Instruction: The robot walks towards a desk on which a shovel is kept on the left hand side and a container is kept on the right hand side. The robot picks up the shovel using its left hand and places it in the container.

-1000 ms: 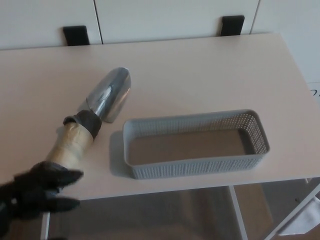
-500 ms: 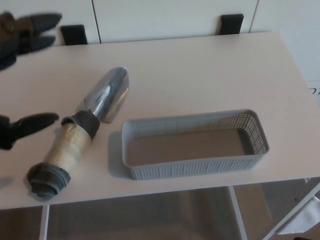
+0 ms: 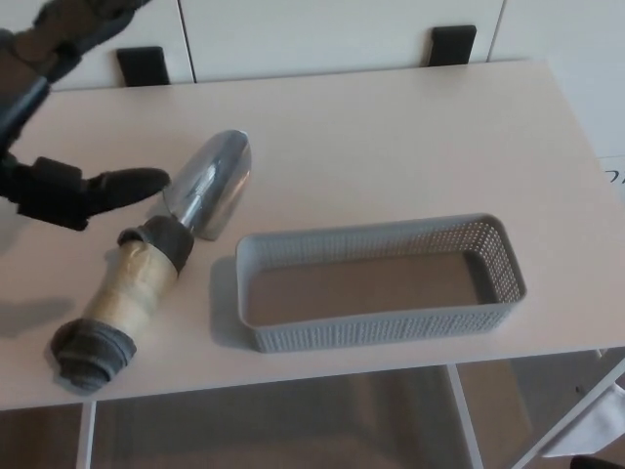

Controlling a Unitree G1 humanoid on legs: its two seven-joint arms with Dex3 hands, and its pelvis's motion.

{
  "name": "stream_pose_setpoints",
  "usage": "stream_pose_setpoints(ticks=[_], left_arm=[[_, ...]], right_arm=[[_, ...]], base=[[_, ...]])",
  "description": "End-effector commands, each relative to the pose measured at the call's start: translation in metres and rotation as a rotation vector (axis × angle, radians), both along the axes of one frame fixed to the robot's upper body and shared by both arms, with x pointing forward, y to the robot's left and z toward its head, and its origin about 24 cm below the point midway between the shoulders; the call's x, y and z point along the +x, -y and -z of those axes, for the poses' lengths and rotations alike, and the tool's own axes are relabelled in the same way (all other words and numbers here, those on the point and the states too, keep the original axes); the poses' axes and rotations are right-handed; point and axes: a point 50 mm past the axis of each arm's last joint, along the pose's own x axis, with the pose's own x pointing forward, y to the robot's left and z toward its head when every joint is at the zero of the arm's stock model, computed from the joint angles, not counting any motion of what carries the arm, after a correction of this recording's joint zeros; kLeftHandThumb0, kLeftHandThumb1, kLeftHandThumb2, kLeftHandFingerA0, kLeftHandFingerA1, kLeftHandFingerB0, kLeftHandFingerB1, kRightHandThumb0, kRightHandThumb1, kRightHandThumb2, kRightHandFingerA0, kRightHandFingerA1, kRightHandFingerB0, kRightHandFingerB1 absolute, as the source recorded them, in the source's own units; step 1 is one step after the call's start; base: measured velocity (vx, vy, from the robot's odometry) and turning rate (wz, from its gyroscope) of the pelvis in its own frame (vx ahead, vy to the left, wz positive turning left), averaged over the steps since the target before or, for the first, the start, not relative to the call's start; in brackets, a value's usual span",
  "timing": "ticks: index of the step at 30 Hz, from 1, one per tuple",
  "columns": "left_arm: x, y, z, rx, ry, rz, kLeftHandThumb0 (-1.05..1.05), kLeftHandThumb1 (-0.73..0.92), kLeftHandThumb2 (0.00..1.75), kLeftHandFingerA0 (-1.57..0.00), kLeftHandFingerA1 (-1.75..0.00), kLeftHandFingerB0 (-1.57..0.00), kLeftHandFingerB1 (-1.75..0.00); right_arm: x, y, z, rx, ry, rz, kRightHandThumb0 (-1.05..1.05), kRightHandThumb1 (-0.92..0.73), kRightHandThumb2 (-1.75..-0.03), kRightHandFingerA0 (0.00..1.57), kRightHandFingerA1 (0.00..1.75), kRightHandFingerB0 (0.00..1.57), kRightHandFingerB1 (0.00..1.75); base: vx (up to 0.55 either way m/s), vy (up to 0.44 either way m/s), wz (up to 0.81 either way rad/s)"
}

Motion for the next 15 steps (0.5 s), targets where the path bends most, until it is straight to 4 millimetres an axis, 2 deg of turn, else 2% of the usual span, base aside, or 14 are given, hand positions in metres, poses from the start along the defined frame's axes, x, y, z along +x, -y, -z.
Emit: stream_pose_setpoints(ticks=[1, 10, 15], left_arm=[[0.012, -0.005, 0.058, 0.287, -0.134, -0.359, -0.67, 0.42, 0.79, -0.02, -0.25, -0.02, -0.13], [-0.008, -0.005, 0.087, 0.273, -0.194, -0.411, -0.72, 0.44, 0.82, 0.0, -0.18, -0.01, -0.11], [-0.009, -0.009, 0.089, 0.273, -0.202, -0.442, -0.72, 0.43, 0.81, 0.0, -0.16, 0.0, -0.11]], right_arm=[[0.004, 0.01, -0.007, -0.041, 0.013, 0.004, -0.35, -0.44, -0.52, 0.89, 0.5, 0.68, 0.47], [0.004, 0.009, -0.008, -0.044, 0.013, 0.002, -0.34, -0.44, -0.52, 0.89, 0.49, 0.68, 0.47], [0.005, 0.01, -0.008, -0.047, 0.011, 0.005, -0.35, -0.44, -0.52, 0.88, 0.49, 0.68, 0.47]], base=[[0.0, 0.0, 0.0], [0.0, 0.0, 0.0], [0.0, 0.0, 0.0]])
